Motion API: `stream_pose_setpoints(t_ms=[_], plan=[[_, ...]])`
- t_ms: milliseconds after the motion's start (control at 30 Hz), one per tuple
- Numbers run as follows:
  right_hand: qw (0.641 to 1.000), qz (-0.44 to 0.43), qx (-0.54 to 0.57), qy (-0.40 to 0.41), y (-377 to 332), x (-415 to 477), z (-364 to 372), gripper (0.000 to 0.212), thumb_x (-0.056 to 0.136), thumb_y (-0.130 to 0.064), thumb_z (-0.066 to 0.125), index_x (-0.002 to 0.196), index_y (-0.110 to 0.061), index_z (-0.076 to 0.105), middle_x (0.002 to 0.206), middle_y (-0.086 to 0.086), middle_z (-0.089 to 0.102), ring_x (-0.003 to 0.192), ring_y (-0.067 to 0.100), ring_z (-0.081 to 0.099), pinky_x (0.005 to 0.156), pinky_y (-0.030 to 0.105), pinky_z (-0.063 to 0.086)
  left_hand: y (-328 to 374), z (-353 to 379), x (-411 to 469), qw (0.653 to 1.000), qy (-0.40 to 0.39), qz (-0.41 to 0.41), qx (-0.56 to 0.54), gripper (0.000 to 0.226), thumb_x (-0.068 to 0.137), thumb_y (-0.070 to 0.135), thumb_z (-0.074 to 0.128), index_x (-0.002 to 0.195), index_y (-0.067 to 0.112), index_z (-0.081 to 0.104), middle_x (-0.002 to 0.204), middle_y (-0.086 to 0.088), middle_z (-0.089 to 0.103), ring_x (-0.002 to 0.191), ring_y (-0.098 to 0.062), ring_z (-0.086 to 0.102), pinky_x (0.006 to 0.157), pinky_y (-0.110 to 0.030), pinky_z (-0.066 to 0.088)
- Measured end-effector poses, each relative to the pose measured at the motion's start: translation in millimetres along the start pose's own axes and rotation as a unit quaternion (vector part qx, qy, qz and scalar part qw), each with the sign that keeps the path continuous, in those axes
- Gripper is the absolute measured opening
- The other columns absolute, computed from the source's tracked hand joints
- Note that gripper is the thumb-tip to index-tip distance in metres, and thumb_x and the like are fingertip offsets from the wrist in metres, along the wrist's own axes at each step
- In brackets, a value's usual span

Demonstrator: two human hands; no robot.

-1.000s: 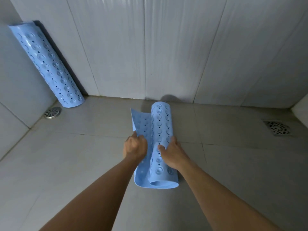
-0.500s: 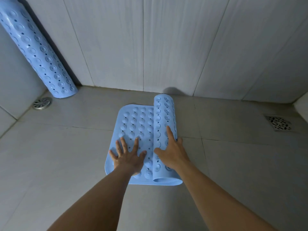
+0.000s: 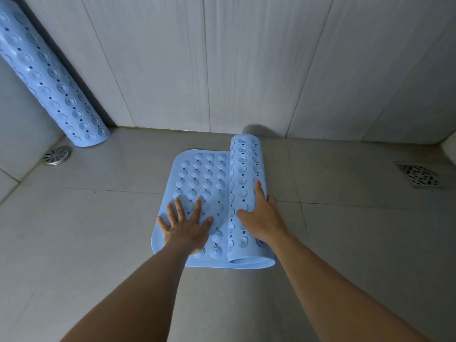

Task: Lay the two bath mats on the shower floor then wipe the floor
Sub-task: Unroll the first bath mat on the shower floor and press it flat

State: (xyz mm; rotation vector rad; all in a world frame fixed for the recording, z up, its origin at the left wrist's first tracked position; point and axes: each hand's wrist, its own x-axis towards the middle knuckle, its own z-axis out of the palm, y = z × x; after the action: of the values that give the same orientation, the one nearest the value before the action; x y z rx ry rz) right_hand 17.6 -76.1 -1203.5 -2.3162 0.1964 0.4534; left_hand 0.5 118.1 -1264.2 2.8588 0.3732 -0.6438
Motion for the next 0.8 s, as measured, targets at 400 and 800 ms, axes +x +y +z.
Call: stream_pose_setpoints(t_ms=[400, 800], plan=[[0.976, -0.008, -0.197, 0.096, -2.2, 3.9, -9.3, 0.072, 0.087, -0.056, 0.057, 0.142, -0.028, 0.021, 0.153, 0.019, 0.018, 0.13, 0.042, 0.036, 0.1, 0.057, 0.043, 27.0, 0.8, -1.4, 0.992, 0.104, 0.06, -0.03, 0.065, 0.098, 0.034, 0.032, 0.158, 0.025, 0.008, 0.166, -0.012, -0.006, 0.152, -0.037, -0.01, 0.119, -0.062, -0.003], [0.99, 0.009, -0.119, 0.079, 19.5, 1.3, -40.0, 0.077, 0.09, -0.031, 0.065, 0.149, -0.024, 0.016, 0.136, 0.016, 0.035, 0.11, 0.036, 0.052, 0.082, 0.041, 0.05, 28.8, 14.4, 8.0, 0.995, 0.074, 0.061, 0.027, 0.088, 0.083, 0.084, 0.004, 0.154, 0.038, -0.021, 0.161, -0.018, -0.026, 0.148, -0.04, -0.023, 0.116, -0.065, -0.012]])
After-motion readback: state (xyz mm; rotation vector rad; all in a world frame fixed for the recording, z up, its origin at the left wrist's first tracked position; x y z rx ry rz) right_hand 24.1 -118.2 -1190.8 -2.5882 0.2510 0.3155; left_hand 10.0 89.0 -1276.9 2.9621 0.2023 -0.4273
